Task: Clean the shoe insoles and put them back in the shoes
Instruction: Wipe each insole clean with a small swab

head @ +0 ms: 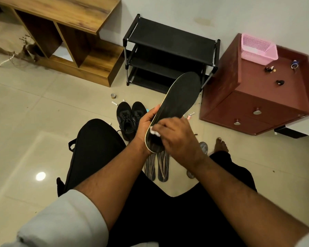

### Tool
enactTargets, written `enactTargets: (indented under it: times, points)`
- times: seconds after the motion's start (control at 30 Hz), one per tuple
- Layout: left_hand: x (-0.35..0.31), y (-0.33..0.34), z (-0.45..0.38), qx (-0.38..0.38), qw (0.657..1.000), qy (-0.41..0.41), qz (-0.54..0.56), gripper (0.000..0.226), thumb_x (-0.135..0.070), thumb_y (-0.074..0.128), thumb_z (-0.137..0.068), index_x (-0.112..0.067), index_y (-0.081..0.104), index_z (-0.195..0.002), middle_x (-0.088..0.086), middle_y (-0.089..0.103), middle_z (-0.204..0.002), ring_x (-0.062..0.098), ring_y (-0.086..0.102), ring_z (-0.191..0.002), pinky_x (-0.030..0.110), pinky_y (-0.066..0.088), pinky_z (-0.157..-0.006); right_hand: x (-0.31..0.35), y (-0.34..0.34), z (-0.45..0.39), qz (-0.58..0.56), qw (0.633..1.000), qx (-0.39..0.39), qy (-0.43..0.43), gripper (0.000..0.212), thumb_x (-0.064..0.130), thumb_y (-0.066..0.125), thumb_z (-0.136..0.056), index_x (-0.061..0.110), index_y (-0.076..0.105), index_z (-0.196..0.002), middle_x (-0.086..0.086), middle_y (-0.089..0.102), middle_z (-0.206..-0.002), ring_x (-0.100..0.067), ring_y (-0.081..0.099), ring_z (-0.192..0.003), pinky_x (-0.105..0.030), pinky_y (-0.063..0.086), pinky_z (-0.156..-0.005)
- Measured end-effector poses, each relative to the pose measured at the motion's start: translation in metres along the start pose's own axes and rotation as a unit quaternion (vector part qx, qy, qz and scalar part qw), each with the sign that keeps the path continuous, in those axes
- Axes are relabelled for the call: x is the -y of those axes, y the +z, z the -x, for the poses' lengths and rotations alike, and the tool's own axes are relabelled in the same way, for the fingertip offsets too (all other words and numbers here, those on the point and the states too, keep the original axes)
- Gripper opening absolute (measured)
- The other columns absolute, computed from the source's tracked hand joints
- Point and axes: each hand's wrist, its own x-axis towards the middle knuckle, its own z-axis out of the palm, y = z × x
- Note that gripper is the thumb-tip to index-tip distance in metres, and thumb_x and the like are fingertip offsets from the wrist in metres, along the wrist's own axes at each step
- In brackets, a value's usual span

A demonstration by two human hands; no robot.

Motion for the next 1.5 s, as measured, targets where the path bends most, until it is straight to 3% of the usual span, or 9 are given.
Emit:
enactTargets:
  times: [0.2, 0.33, 0.47, 0.63, 0.9, 1.1, 1.23, 1.37, 1.5]
  points:
    - [0.016, 0.003, 0.015, -0.017, 1.0, -0.002, -0.014, 0.046, -0.05, 0.047, -0.094, -0.016, 0.079, -0.092, 0.01, 0.07, -0.098, 0.024, 0.069, -0.087, 0.036, 0.054, -0.077, -0.026, -0.012, -0.028, 0.031, 0.995, -0.022, 0.087, 0.038, 0.028, 0.037, -0.092, 0.009, 0.068, -0.101, -0.009, 0.067, -0.093, -0.025, 0.062, -0.084, -0.033, 0.04, -0.072]
    - [0.019, -0.005, 0.026, -0.008, 0.999, -0.004, 0.047, 0.054, -0.053, 0.046, -0.095, -0.008, 0.076, -0.102, 0.013, 0.067, -0.111, 0.025, 0.065, -0.103, 0.038, 0.046, -0.1, 0.006, -0.004, -0.011, -0.016, 0.999, -0.021, 0.037, 0.026, 0.015, 0.046, -0.088, 0.008, 0.069, -0.1, -0.009, 0.067, -0.095, -0.025, 0.06, -0.085, -0.041, 0.048, -0.073]
    - [0.018, -0.015, 0.028, -0.012, 0.999, -0.022, 0.039, 0.073, -0.051, 0.053, -0.09, 0.0, 0.047, -0.142, 0.018, 0.045, -0.147, 0.027, 0.041, -0.139, 0.037, 0.032, -0.116, 0.034, 0.003, 0.017, -0.03, 0.998, -0.048, -0.04, 0.024, 0.006, 0.047, -0.087, 0.004, 0.071, -0.092, -0.011, 0.067, -0.089, -0.025, 0.058, -0.079, -0.04, 0.042, -0.077]
    - [0.021, -0.015, 0.025, 0.001, 0.999, -0.035, 0.03, 0.048, -0.048, 0.046, -0.097, -0.009, 0.073, -0.1, 0.009, 0.069, -0.093, 0.021, 0.066, -0.093, 0.032, 0.048, -0.091, 0.003, -0.006, 0.004, 0.086, 0.993, 0.012, -0.08, 0.021, 0.021, 0.055, -0.09, 0.012, 0.066, -0.106, -0.006, 0.067, -0.103, -0.022, 0.059, -0.09, -0.036, 0.038, -0.078]
    - [0.022, -0.008, 0.024, 0.03, 0.998, -0.042, -0.021, 0.061, -0.044, 0.051, -0.093, -0.002, 0.05, -0.137, 0.028, 0.06, -0.12, 0.037, 0.067, -0.098, 0.04, 0.061, -0.067, -0.075, -0.032, -0.031, 0.189, 0.982, -0.01, 0.016, 0.025, 0.02, 0.047, -0.087, 0.017, 0.069, -0.1, 0.002, 0.068, -0.097, -0.025, 0.056, -0.09, -0.035, 0.029, -0.074]
    - [0.019, -0.008, 0.02, 0.036, 0.999, -0.023, -0.021, 0.053, -0.042, 0.054, -0.086, -0.005, 0.06, -0.124, 0.027, 0.063, -0.122, 0.038, 0.067, -0.103, 0.049, 0.061, -0.073, -0.065, -0.034, -0.027, 0.055, 0.995, -0.052, 0.065, 0.035, 0.014, 0.039, -0.087, 0.005, 0.072, -0.096, -0.01, 0.07, -0.094, -0.029, 0.06, -0.089, -0.036, 0.047, -0.077]
    - [0.013, -0.011, 0.02, 0.045, 0.999, -0.006, -0.008, 0.041, -0.042, 0.048, -0.091, -0.009, 0.069, -0.103, 0.014, 0.069, -0.093, 0.025, 0.069, -0.085, 0.039, 0.06, -0.061, -0.023, -0.014, 0.0, -0.039, 0.999, 0.013, -0.021, 0.021, 0.008, 0.066, -0.081, 0.001, 0.07, -0.1, -0.013, 0.068, -0.101, -0.026, 0.061, -0.099, -0.032, 0.049, -0.089]
    - [0.011, -0.012, 0.021, 0.056, 0.998, -0.011, 0.002, 0.041, -0.042, 0.049, -0.09, -0.008, 0.072, -0.094, 0.01, 0.064, -0.085, 0.021, 0.064, -0.079, 0.034, 0.057, -0.064, -0.025, -0.014, 0.011, -0.05, 0.994, 0.038, -0.086, 0.023, 0.012, 0.062, -0.084, 0.0, 0.069, -0.102, -0.014, 0.068, -0.103, -0.025, 0.061, -0.102, -0.035, 0.048, -0.095]
    - [0.01, -0.007, 0.026, 0.079, 0.997, 0.008, -0.022, 0.031, -0.037, 0.07, -0.077, -0.01, 0.079, -0.091, 0.014, 0.072, -0.091, 0.029, 0.072, -0.082, 0.042, 0.059, -0.049, -0.071, -0.03, 0.002, -0.003, 0.999, -0.015, -0.034, 0.024, 0.005, 0.053, -0.084, 0.001, 0.07, -0.101, -0.012, 0.068, -0.101, -0.026, 0.062, -0.099, -0.032, 0.046, -0.093]
